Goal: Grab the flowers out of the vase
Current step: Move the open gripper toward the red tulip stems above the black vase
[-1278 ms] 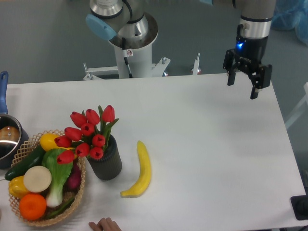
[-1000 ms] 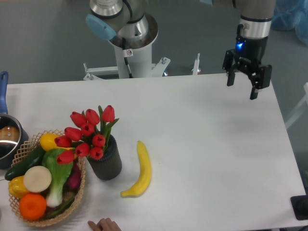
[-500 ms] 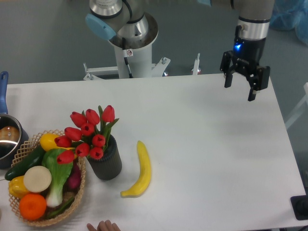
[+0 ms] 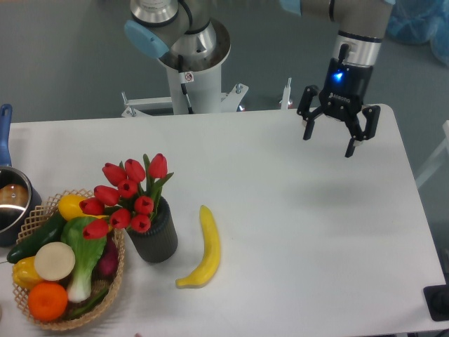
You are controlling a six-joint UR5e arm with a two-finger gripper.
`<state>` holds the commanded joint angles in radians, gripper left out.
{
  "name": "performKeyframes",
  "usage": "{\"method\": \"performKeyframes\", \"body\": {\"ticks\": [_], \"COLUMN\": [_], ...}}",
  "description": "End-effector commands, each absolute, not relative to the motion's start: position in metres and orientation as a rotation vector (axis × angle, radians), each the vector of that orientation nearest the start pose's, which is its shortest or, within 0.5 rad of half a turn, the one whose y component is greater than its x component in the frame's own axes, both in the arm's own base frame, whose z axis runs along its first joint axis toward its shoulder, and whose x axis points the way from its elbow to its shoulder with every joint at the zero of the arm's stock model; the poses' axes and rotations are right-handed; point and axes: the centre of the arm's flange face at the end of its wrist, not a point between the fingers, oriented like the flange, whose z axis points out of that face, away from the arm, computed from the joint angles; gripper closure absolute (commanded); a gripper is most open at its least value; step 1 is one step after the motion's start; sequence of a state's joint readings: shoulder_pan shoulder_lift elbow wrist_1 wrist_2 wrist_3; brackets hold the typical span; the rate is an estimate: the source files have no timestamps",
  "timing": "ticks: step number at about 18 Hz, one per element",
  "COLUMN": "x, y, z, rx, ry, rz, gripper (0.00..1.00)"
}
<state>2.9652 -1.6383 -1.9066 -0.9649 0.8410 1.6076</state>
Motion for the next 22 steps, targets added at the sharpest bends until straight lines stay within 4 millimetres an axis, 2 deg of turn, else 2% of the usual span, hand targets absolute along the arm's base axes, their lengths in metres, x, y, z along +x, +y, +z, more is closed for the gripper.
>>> {"method": "performKeyframes", "body": {"ticks": [4,8,10,16,22], "x": [-0.443,-0.446,-0.436,-0.401,-0.382], "y": [0.301,0.328,0.347,0.409,0.430], "z": [0.371,0.383,0.383,0.361,0.339], "rx": [-2.266,-2.197,-2.192,-2.117,-2.040], "ry": [0.302,0.176,0.216,0.426,0.582], "rz": [0.082,-0.015,-0.039,-0.092,-0.105], "gripper": [0.00,0.00,0.00,0.00,0.00]}}
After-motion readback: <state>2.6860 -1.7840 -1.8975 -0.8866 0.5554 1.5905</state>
